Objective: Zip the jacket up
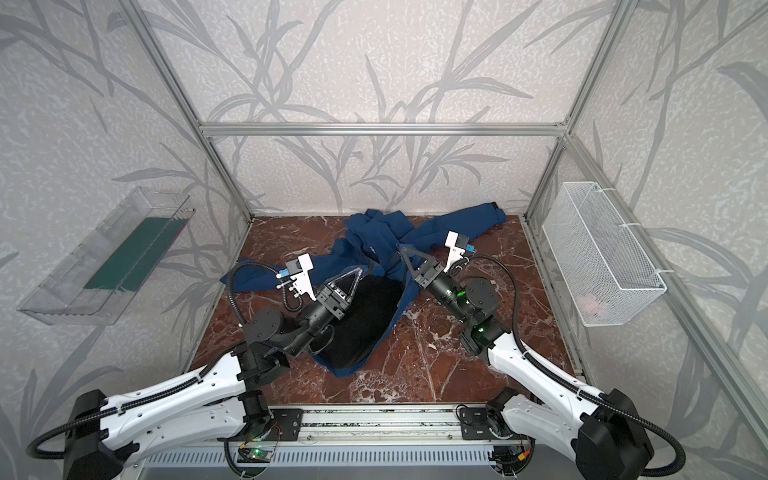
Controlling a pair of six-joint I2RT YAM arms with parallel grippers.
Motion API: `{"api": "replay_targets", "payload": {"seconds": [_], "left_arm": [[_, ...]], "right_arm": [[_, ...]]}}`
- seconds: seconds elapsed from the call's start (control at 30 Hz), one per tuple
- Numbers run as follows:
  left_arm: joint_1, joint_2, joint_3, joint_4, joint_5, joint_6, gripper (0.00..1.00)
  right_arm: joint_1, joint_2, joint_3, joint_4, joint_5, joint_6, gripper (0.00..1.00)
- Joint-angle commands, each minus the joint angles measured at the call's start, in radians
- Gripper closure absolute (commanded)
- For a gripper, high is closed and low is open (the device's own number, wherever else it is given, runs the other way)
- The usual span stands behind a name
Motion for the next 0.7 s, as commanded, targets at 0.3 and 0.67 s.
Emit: {"api": "replay_targets", "payload": {"seconds": [0.3, 0.67], "left_arm": [[-0.003, 0.203, 0.109, 0.435, -0.106, 0.358, 1.00], [0.244, 0.174, 0.310, -0.724, -0.170, -0.044, 1.00]], "right_arm": [[-0.003, 0.052, 0.100, 0.216, -0.036, -0.031, 1.00], [-0.016, -0.060, -0.054, -0.018, 0.085, -0.099, 1.00]]}}
